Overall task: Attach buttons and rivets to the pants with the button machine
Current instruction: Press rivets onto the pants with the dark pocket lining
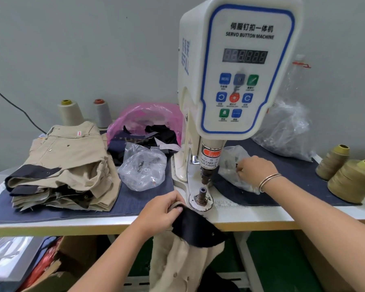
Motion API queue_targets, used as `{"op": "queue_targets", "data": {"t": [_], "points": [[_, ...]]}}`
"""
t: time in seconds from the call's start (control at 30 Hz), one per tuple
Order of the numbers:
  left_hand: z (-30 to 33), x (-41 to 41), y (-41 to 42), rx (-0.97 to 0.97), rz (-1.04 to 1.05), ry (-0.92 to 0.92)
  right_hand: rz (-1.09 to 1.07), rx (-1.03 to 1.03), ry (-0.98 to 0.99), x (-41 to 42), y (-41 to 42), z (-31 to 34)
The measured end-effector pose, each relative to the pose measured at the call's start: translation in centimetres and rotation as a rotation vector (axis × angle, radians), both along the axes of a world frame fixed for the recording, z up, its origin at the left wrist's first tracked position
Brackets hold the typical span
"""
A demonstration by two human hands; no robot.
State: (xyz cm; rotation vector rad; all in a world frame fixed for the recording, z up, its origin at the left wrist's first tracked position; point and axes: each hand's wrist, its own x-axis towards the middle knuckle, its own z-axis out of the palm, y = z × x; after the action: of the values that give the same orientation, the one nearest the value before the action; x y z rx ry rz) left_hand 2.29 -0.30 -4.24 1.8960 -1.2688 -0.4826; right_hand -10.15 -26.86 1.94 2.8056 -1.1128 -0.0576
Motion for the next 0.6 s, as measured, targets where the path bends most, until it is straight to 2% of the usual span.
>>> {"op": "queue_targets", "data": {"t": [0.1,0.23,0.3,0.4,0.5,0.57,0.6], "points": [[0.1,0.0,0.0,0.001,-0.004,0.001,-0.04,-0.049,0.069,1.0,-0.1,-0.5],[0.0,0.1,0.0,0.003,-0.003,0.003,0.009,-0.088,0.11,1.1,-0.3,-1.0],[-0.1,0.2,-0.1,0.009,0.0,0.003,0.012,-0.076,0.014,0.6,-0.2,-1.0],[-0.1,0.3,-0.2,0.017,0.005,0.004,-0.027,0.017,-0.253,-0.8,0.4,-0.8],[0.0,0.2,-0.2,0.019,0.004,0.021,-0.118,0.313,-0.679,-2.1,2.4,-0.1],[-0.1,0.2,-0.2,0.019,0.003,0.022,-0.205,0.707,-0.934,-2.4,5.1,0.3],[-0.1,0.2,-0.1,0.02,0.004,0.021,-0.238,0.925,-0.992,-2.5,6.6,0.2]]}}
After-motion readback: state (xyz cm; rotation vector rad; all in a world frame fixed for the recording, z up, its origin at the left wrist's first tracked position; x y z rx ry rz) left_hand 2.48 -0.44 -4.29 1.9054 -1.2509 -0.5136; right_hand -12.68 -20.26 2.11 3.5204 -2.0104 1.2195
